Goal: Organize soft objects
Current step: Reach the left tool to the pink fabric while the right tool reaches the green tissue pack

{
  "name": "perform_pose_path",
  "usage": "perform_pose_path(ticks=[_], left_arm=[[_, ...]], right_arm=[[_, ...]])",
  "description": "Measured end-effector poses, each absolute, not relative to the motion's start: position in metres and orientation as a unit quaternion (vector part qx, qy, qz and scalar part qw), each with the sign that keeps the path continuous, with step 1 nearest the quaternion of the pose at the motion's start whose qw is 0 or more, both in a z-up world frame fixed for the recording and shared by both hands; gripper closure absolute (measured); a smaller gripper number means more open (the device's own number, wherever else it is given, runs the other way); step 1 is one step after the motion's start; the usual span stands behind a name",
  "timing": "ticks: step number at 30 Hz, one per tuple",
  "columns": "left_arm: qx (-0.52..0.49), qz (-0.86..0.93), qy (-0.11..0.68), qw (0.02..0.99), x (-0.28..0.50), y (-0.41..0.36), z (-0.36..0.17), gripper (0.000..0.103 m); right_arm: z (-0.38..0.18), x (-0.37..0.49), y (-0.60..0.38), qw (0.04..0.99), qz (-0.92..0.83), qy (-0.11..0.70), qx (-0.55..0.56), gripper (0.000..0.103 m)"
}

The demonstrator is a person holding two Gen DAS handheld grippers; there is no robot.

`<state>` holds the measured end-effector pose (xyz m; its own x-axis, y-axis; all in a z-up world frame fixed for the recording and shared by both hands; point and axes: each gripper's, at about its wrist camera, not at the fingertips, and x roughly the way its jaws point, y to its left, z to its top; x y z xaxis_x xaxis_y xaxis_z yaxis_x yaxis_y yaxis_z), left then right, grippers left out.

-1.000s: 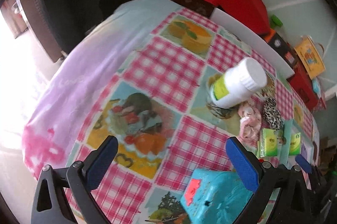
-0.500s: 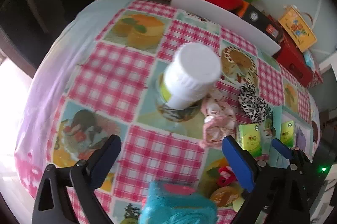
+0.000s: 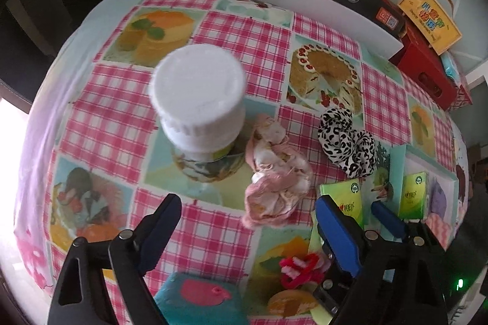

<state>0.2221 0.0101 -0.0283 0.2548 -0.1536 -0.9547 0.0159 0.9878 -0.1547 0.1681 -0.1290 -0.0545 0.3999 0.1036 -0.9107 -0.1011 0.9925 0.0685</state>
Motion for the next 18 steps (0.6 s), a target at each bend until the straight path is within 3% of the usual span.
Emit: perform_pose_path(ticks=[10, 18], left_arm=[[-0.042, -0.044, 0.622, 0.781, 0.241, -0.012, -0.051, 0.022], [-0.037, -0.052, 0.634, 0.771, 0.254, -0.024, -0.066, 0.052]], right_arm=[[-0.053, 0.166, -0.134, 0.834, 0.066, 0.547, 0.006, 0.047], [-0.058, 0.166, -0.139, 0.830, 0.060, 0.554, 0.012, 0.052]])
